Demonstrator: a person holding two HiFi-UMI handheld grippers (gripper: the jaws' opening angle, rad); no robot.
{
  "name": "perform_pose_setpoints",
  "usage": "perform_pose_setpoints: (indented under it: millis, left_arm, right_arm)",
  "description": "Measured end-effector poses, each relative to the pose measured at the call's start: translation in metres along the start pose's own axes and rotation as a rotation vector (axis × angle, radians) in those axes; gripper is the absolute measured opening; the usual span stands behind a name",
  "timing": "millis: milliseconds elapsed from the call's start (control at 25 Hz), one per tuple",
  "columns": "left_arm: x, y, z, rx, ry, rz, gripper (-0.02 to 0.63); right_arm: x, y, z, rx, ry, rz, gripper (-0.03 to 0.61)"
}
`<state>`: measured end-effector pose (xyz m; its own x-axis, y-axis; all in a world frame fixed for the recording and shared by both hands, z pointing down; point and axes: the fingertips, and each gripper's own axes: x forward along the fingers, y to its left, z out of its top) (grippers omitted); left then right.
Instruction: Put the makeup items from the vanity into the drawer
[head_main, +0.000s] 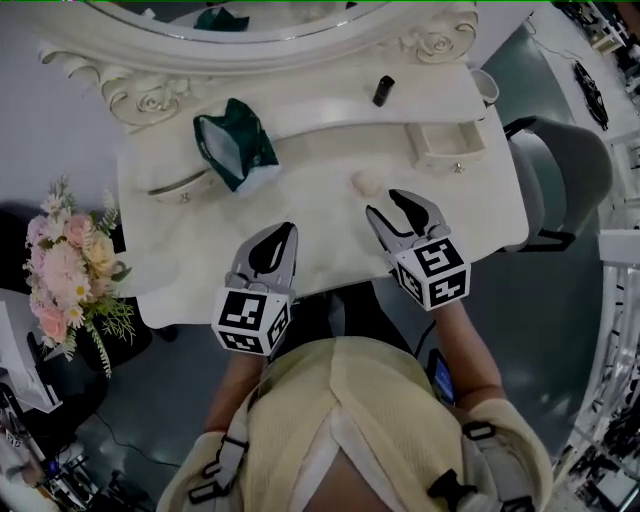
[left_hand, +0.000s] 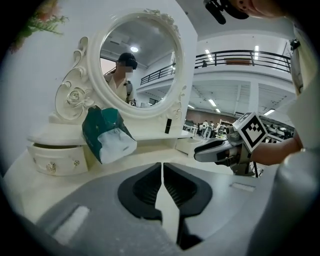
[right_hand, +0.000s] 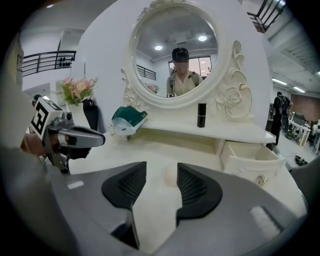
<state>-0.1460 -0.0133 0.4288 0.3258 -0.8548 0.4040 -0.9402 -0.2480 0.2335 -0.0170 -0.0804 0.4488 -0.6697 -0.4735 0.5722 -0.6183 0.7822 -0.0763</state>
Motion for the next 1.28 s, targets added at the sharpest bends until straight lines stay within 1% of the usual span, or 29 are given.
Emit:
perform_pose_setpoints:
  millis: [120,480,680,800,960,1280]
  left_arm:
    - [0.011,0.001,0.0,-0.01,0.007,0.028,0.012]
    - [0.033,0.002,-0.007,-0.039,0.043,0.093,0.011]
    - [0.036,0.007,-0.012,-0.054,0.06,0.129,0.009]
    - [0.037,0.009,-0.013,-0.059,0.064,0.144,0.009]
    - [0.042,0.009,-0.012,-0.058,0.065,0.148,0.009]
    - [0.059,0.001,-0.003,-0.041,0.065,0.117,0.006]
  right_arm:
    - [0.014,-0.008,-0.006,-0.028,0.03,0.025,0.186]
    - [0.047,-0.02,-0.021,-0.061,0.089,0.099,0.186]
    - [0.058,-0.025,-0.028,-0.118,0.119,0.097,0.186]
    - [0.06,-0.026,-0.027,-0.137,0.127,0.095,0.174]
    - [0.061,-0.027,-0.026,-0.149,0.128,0.1,0.16]
    - [0.052,-0.028,-0.018,-0.159,0.107,0.115,0.147]
